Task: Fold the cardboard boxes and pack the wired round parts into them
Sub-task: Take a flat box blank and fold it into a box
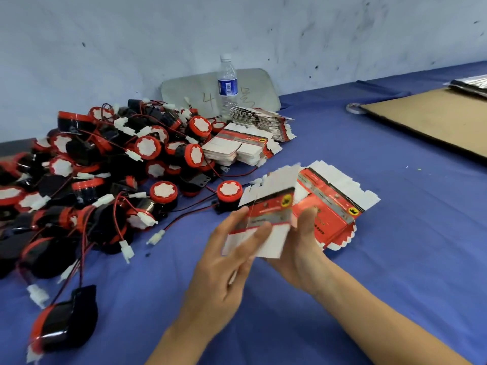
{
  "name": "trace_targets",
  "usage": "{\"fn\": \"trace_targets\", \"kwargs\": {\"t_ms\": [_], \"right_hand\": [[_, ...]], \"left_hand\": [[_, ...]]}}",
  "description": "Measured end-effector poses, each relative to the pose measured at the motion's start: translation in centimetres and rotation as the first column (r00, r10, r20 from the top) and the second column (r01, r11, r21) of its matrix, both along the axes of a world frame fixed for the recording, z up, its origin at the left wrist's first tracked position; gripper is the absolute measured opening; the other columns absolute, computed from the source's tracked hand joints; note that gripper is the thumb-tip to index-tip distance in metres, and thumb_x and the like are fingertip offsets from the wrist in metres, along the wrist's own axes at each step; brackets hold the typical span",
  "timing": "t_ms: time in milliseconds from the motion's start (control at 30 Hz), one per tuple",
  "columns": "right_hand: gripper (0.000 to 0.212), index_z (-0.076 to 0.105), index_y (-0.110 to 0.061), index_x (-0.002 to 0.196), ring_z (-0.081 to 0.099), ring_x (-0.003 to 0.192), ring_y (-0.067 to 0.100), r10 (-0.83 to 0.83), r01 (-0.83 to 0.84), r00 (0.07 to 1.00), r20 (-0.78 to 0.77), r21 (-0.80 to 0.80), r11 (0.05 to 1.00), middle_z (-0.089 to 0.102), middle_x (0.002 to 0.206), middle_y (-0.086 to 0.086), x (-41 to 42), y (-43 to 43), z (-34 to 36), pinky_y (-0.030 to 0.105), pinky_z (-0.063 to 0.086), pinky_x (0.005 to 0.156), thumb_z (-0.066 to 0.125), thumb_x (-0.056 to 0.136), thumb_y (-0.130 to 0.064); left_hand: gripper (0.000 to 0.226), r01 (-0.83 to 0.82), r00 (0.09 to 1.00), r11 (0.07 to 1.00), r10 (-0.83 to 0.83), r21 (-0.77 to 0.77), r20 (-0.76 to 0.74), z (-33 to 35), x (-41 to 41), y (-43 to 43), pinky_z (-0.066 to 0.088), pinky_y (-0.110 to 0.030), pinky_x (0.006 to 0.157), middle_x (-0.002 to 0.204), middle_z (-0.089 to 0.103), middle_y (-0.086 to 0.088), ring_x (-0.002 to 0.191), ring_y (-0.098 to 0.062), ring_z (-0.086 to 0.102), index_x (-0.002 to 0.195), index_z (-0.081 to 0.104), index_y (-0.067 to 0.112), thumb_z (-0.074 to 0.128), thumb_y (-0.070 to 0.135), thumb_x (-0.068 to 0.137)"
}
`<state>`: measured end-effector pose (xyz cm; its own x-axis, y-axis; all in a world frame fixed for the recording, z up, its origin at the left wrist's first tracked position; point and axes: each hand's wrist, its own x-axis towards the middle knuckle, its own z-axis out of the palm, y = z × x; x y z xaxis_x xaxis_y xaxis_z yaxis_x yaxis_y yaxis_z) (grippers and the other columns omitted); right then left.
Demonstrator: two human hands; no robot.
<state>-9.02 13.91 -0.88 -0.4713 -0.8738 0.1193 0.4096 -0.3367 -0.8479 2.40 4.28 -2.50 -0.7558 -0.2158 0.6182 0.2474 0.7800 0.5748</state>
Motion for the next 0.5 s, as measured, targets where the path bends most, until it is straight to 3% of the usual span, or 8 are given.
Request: {"fn": "trace_targets", "kwargs": {"t_ms": [33, 100, 167, 233, 300, 400, 500], "right_hand": [[0.117, 0.047, -0.013, 0.131, 0.065, 0.109, 0.022, 0.026, -0.028, 0.998, 0.063, 0.019, 0.999, 0.068, 0.116, 0.004, 0.29, 0.03, 0.07, 0.038, 0.055, 0.090, 0.074, 0.040, -0.081], [0.116, 0.056, -0.015, 0.124, 0.065, 0.111, 0.025, 0.041, -0.051, 0.978, 0.202, 0.044, 0.998, 0.069, 0.118, 0.009, 0.50, 0.10, -0.02, 0.040, 0.052, 0.095, 0.079, 0.030, -0.079], [0.112, 0.064, -0.016, 0.117, 0.063, 0.112, 0.031, 0.034, -0.046, 0.953, 0.301, 0.033, 0.998, 0.066, 0.121, 0.016, 0.38, 0.17, 0.08, 0.045, 0.053, 0.093, 0.083, 0.023, -0.075], [0.101, 0.072, -0.017, 0.105, 0.068, 0.104, 0.030, 0.026, -0.029, 0.936, 0.350, 0.004, 1.000, 0.069, 0.116, 0.014, 0.25, 0.13, 0.44, 0.042, 0.058, 0.081, 0.086, 0.020, -0.070], [0.095, 0.075, -0.019, 0.101, 0.069, 0.100, 0.027, 0.054, -0.052, 0.937, 0.345, -0.017, 0.999, 0.071, 0.113, 0.012, 0.23, 0.15, 0.60, 0.040, 0.059, 0.076, 0.086, 0.021, -0.069], [0.086, 0.078, -0.024, 0.097, 0.071, 0.096, 0.026, 0.101, -0.101, 0.952, 0.289, -0.015, 0.995, 0.073, 0.108, 0.010, 0.36, 0.44, 0.73, 0.039, 0.059, 0.075, 0.086, 0.024, -0.069], [0.084, 0.074, -0.025, 0.103, 0.073, 0.086, 0.022, 0.077, -0.080, 0.964, 0.255, 0.002, 0.997, 0.075, 0.097, 0.007, 0.53, 0.33, 0.78, 0.033, 0.059, 0.064, 0.091, 0.028, -0.060]], "left_hand": [[0.040, 0.016, 0.999, 1.000, -0.016, -0.007, 0.040, -0.25, 0.00, 0.14, 0.039, -0.020, 0.106, 0.153, 0.029, 0.010, 0.138, -0.013, 0.038, 0.142, 0.039, 0.046, 0.033, 0.041, 0.103], [0.042, 0.025, 0.996, 1.000, -0.023, -0.019, 0.085, -0.61, 0.05, 0.32, 0.040, -0.024, 0.106, 0.156, 0.023, 0.012, 0.140, -0.016, 0.035, 0.143, 0.036, 0.048, 0.033, 0.047, 0.101], [0.047, 0.040, 0.994, 0.999, -0.040, -0.003, 0.101, -0.66, 0.06, 0.45, 0.038, -0.016, 0.105, 0.158, 0.018, 0.013, 0.142, -0.012, 0.031, 0.144, 0.034, 0.048, 0.037, 0.055, 0.098], [0.057, 0.061, 0.995, 0.998, -0.064, 0.035, 0.077, -0.54, 0.11, 0.64, 0.029, -0.006, 0.104, 0.160, 0.016, 0.008, 0.144, -0.008, 0.025, 0.148, 0.030, 0.042, 0.037, 0.062, 0.095], [0.062, 0.073, 0.997, 0.987, -0.077, 0.145, 0.023, -0.75, -0.03, 0.83, 0.025, -0.005, 0.106, 0.161, 0.015, 0.005, 0.146, -0.007, 0.019, 0.151, 0.021, 0.041, 0.034, 0.063, 0.095], [0.068, -0.022, 0.999, 0.897, 0.009, 0.441, 0.032, -0.70, -0.33, 0.97, 0.039, -0.011, 0.101, 0.158, 0.014, 0.021, 0.144, 0.001, 0.021, 0.141, 0.015, 0.064, 0.055, 0.058, 0.087], [0.075, -0.178, 0.984, 0.873, 0.166, 0.454, 0.068, -1.01, -0.60, 0.76, 0.043, -0.008, 0.092, 0.156, 0.021, 0.021, 0.137, 0.005, 0.032, 0.132, 0.019, 0.073, 0.066, 0.046, 0.080]]}}
